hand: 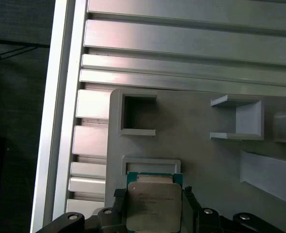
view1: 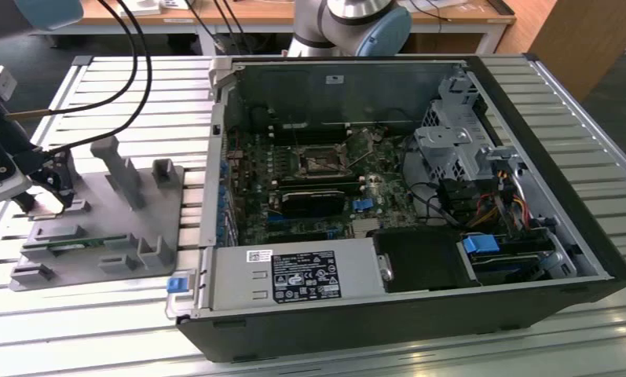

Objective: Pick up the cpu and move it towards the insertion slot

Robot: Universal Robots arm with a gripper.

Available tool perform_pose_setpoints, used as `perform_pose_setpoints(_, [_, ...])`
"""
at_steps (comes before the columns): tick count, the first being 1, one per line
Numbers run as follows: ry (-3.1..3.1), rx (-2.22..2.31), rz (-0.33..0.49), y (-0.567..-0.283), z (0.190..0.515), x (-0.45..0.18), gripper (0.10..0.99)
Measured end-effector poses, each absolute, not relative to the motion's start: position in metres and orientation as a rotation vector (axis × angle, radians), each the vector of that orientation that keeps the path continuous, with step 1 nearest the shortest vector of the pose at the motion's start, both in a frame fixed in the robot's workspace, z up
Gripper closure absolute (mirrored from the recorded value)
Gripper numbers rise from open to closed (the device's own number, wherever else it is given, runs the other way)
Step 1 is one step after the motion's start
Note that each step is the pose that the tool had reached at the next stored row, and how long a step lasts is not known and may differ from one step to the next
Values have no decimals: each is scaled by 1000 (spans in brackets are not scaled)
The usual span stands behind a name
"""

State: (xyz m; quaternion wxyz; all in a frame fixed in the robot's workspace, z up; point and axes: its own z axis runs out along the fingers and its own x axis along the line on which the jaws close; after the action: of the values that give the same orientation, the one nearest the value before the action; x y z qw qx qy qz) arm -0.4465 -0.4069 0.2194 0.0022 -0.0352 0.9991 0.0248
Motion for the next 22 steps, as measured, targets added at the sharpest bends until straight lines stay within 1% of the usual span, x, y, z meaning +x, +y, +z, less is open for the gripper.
perform_pose_setpoints(19, [3134, -111, 78, -406, 224, -446, 545])
perform_pose_setpoints(22, [3134, -111, 78, -405, 229, -446, 545])
